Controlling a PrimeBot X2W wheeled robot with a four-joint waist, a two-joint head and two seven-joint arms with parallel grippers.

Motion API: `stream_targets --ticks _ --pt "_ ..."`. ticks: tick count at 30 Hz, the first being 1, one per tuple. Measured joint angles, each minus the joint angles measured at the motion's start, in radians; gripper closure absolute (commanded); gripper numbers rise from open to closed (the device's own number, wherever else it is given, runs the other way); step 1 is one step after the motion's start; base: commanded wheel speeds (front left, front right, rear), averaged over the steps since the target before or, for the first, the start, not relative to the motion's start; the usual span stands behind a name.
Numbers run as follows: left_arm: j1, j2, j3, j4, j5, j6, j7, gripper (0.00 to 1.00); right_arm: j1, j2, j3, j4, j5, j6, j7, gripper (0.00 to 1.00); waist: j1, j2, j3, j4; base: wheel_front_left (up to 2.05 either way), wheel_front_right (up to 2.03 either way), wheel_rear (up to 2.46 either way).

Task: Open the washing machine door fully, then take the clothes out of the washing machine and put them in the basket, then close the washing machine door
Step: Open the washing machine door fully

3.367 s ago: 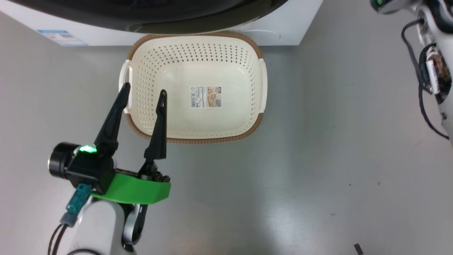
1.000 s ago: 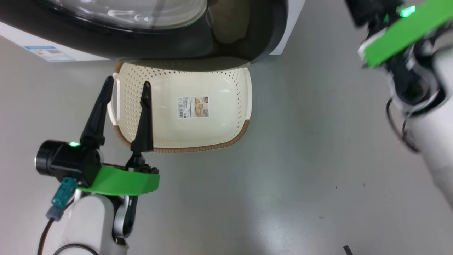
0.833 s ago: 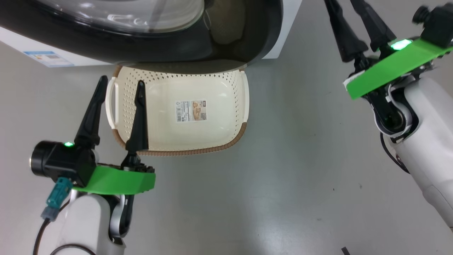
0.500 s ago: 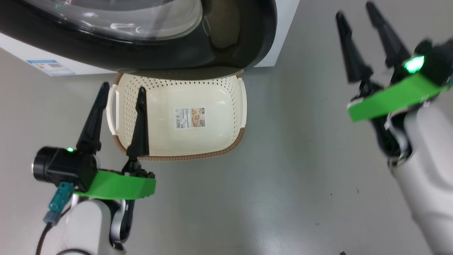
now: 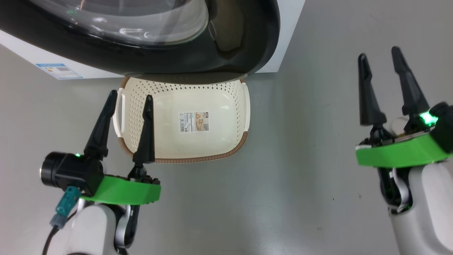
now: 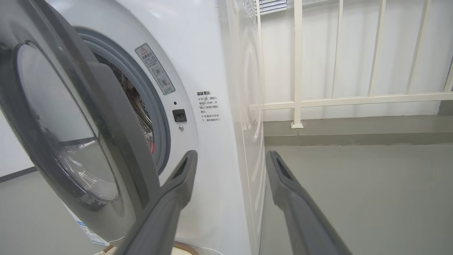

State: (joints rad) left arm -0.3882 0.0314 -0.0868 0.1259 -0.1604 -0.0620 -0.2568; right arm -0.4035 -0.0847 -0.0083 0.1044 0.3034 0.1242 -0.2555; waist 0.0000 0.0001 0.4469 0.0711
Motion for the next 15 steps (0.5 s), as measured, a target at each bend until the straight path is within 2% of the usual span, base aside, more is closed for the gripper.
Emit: stream_targets --ticks 4,15 --pt "0.0 0.0 -0.007 0.0 -0.002 0.0 0.0 0.0 0.052 0.014 0.037 -0.057 0.001 0.0 0.0 0.0 0.0 0.0 -0.002 -0.003 0.0 0.0 0.0" --pt "0.0 0.0 -0.007 0.001 -0.001 -0.002 0.0 0.0 0.089 0.022 0.052 -0.069 -0.013 0.0 0.0 0.0 0.0 -0.0001 -0.002 -0.012 0.0 0.0 0.0"
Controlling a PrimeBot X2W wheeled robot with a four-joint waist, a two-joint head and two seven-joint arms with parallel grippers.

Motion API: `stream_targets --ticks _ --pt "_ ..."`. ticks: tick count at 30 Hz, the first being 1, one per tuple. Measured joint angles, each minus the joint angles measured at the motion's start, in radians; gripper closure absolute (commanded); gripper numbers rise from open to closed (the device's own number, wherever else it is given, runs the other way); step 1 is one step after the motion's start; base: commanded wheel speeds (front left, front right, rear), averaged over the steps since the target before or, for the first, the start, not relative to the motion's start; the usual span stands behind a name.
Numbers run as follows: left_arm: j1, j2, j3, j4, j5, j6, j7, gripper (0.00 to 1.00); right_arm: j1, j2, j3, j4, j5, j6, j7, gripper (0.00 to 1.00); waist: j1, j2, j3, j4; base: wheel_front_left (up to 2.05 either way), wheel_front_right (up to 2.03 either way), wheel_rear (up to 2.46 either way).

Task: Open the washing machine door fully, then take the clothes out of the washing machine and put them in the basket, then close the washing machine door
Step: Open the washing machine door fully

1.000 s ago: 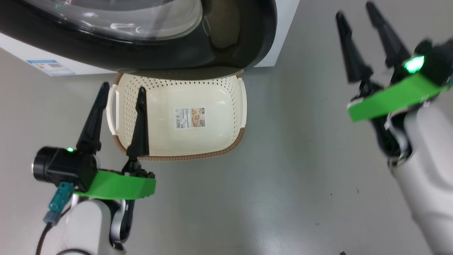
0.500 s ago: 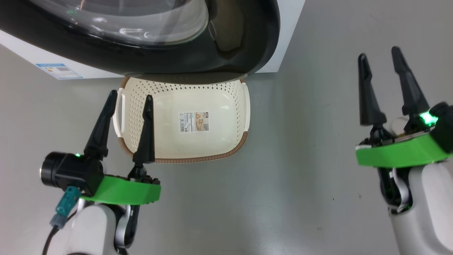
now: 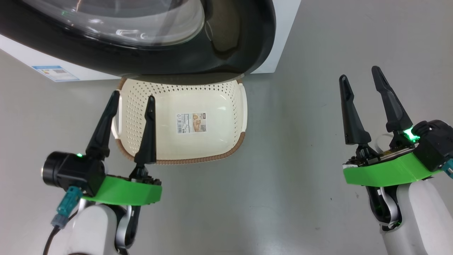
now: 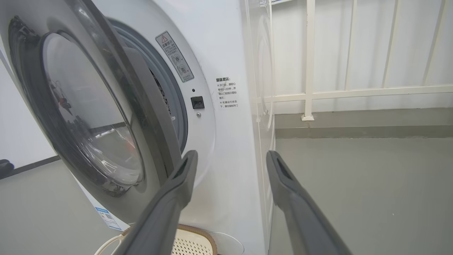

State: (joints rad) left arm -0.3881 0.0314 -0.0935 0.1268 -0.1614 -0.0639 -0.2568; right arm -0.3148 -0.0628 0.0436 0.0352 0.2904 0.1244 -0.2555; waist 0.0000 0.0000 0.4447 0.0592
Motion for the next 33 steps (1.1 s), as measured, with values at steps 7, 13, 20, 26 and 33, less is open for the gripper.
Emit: stream_targets --ticks 7,13,20,26,33 --pt "0.0 0.0 0.0 0.002 0.0 -0.008 0.0 0.0 0.0 0.002 -0.002 0.001 0.0 0.0 0.0 0.0 0.0 0.0001 -0.002 0.002 0.0 0.0 0.0" --pt "0.0 0.0 -0.001 0.002 0.0 -0.008 0.0 0.0 0.0 0.003 -0.002 0.001 0.0 0.0 0.0 0.0 0.0 0.0 -0.003 0.009 0.0 0.0 0.0" --pt "0.0 0.0 -0.002 0.002 0.0 -0.008 0.0 0.0 0.0 0.003 -0.002 0.007 0.005 0.0 0.0 0.0 0.0 0.0 -0.005 0.013 0.0 0.0 0.0" --pt "0.0 0.0 -0.002 0.004 0.0 -0.007 0.0 0.0 -0.005 0.005 -0.001 0.037 0.077 0.0 0.0 1.0 0.0 0.0 -0.008 0.012 0.0 0.0 0.0" --pt "0.0 0.0 0.0 0.006 0.0 -0.007 0.0 0.0 -0.109 0.005 0.058 0.168 0.464 0.0 0.0 1.0 0.0 0.0 -0.009 0.006 0.0 0.0 0.0"
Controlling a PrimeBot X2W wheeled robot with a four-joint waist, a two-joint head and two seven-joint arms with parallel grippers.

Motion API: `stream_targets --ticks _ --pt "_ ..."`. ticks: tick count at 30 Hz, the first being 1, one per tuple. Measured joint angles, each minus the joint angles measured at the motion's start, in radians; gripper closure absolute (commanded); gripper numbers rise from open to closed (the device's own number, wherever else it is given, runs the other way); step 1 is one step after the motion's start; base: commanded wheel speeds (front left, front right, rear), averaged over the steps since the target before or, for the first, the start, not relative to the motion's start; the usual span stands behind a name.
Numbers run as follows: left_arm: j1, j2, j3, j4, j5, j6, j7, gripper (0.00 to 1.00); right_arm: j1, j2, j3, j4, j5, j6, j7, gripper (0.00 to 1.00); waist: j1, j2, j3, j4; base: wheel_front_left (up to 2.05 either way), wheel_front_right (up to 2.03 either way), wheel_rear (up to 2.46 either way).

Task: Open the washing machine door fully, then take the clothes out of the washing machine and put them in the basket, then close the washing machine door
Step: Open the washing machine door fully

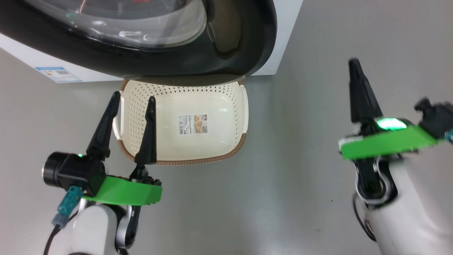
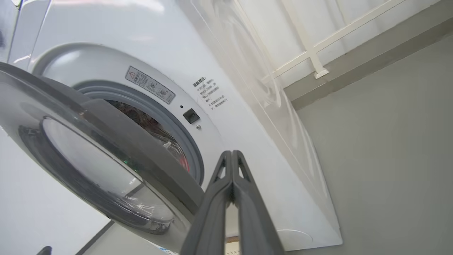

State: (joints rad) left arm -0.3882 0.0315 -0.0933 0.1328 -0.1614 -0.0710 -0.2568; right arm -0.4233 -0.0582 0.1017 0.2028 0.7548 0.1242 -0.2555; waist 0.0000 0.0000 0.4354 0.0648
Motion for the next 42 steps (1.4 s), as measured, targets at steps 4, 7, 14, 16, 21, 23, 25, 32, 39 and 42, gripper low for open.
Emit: stream_targets --ticks 4,7,14,16,21,23,25,32,39,42 --pt "0.0 0.0 0.0 0.003 0.0 0.0 0.0 0.0 -0.108 -0.002 0.071 0.054 0.234 0.0 0.0 1.0 0.0 0.0 0.001 -0.001 0.0 0.0 0.0" --pt "0.0 0.0 -0.003 0.004 0.0 0.0 0.0 0.0 -0.187 -0.005 0.109 0.094 0.437 0.0 0.023 1.0 0.0 0.0 0.001 0.002 0.0 0.0 0.0" --pt "0.0 0.0 -0.01 0.003 -0.017 0.0 0.0 0.0 -0.351 -0.035 0.101 0.158 0.779 0.0 0.258 1.0 -0.0001 0.0001 0.005 0.017 0.0 0.0 0.0" --pt "0.0 0.0 -0.014 0.003 -0.019 0.001 0.0 0.0 -0.417 -0.04 0.1 0.202 0.877 0.0 0.394 1.0 0.0 0.0 0.006 0.023 0.0 0.0 0.0" --pt "0.0 0.0 -0.016 0.004 -0.026 0.001 0.0 0.0 -0.522 -0.059 0.106 0.33 0.984 0.0 0.611 1.0 0.0 0.0 0.008 0.03 0.0 0.0 0.0" --pt "0.0 0.0 -0.022 0.004 -0.027 0.002 0.0 0.0 -0.559 -0.065 0.109 0.389 1.012 0.0 0.68 1.0 0.0 0.0 0.006 0.035 0.0 0.0 0.0" --pt "0.0 0.0 -0.029 0.005 -0.033 0.003 0.0 0.0 -0.594 -0.067 0.112 0.439 1.038 0.0 0.741 1.0 0.0 0.0 0.004 0.04 0.0 0.0 0.0" --pt "0.0 0.0 -0.032 0.004 -0.035 0.01 0.0 0.0 -0.686 -0.072 0.139 0.524 1.069 0.0 0.907 1.0 0.0 0.0 0.009 0.053 0.0 0.0 0.0" --pt "0.0 0.0 -0.034 0.005 -0.04 0.011 0.0 0.0 -0.698 -0.09 0.167 0.549 1.054 0.0 0.983 1.0 0.0 0.0001 0.008 0.06 0.0 0.0 0.0" --pt "0.0 0.0 -0.037 0.011 -0.041 0.011 0.0 0.0 -0.697 -0.09 0.167 0.548 1.052 -0.001 1.006 1.0 0.0 0.0 -0.003 0.062 0.0 0.0 0.0"
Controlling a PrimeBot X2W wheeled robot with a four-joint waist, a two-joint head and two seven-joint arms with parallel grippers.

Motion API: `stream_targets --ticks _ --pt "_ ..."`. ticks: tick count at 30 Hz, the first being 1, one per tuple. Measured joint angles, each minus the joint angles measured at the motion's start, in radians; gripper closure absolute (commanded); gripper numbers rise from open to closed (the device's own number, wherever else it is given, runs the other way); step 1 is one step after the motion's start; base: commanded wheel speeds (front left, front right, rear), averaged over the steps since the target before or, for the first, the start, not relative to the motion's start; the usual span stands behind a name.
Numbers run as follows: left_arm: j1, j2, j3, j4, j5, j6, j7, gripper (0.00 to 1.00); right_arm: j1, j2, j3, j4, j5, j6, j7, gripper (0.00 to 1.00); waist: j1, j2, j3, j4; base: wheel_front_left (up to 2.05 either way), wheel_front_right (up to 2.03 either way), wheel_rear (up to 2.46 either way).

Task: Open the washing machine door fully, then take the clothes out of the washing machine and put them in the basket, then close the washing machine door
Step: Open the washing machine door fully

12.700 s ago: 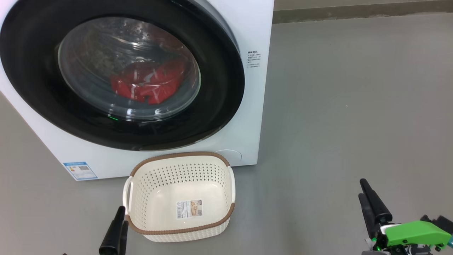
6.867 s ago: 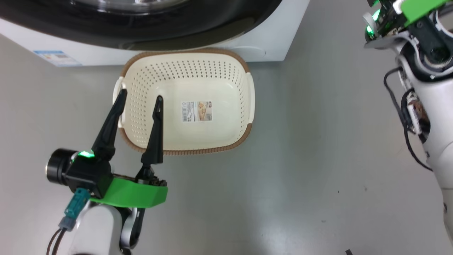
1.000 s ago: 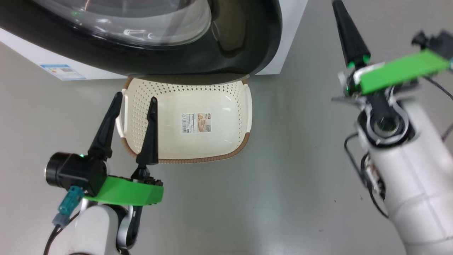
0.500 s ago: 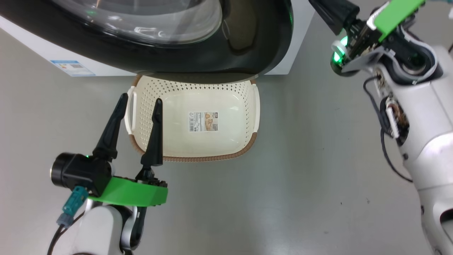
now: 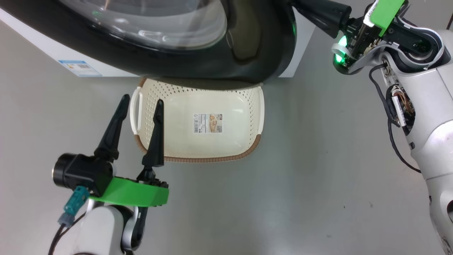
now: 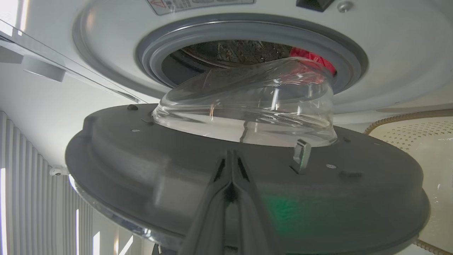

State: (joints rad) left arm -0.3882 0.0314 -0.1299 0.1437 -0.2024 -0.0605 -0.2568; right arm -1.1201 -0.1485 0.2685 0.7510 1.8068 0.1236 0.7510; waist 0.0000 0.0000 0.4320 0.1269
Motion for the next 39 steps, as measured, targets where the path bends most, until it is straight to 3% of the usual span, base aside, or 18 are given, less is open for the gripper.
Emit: stream_targets --ticks 14,20,39 --pt "0.045 0.0 0.0 0.01 -0.004 0.01 0.0 0.0 0.108 0.039 0.036 -0.028 -0.026 0.0 0.052 1.0 0.0 0.0 -0.099 0.034 0.0 0.0 0.0" --pt "0.075 0.0 0.019 0.01 -0.015 0.017 0.0 0.0 0.159 0.054 0.074 -0.05 -0.084 0.0 0.055 1.0 0.0 0.0 -0.145 0.064 0.0 0.0 0.0" --pt "0.176 0.001 0.054 0.031 -0.019 0.017 0.0 0.0 0.323 0.064 0.18 -0.09 -0.081 -0.001 0.067 1.0 0.0 0.0 -0.315 0.169 0.0 0.0 0.0"
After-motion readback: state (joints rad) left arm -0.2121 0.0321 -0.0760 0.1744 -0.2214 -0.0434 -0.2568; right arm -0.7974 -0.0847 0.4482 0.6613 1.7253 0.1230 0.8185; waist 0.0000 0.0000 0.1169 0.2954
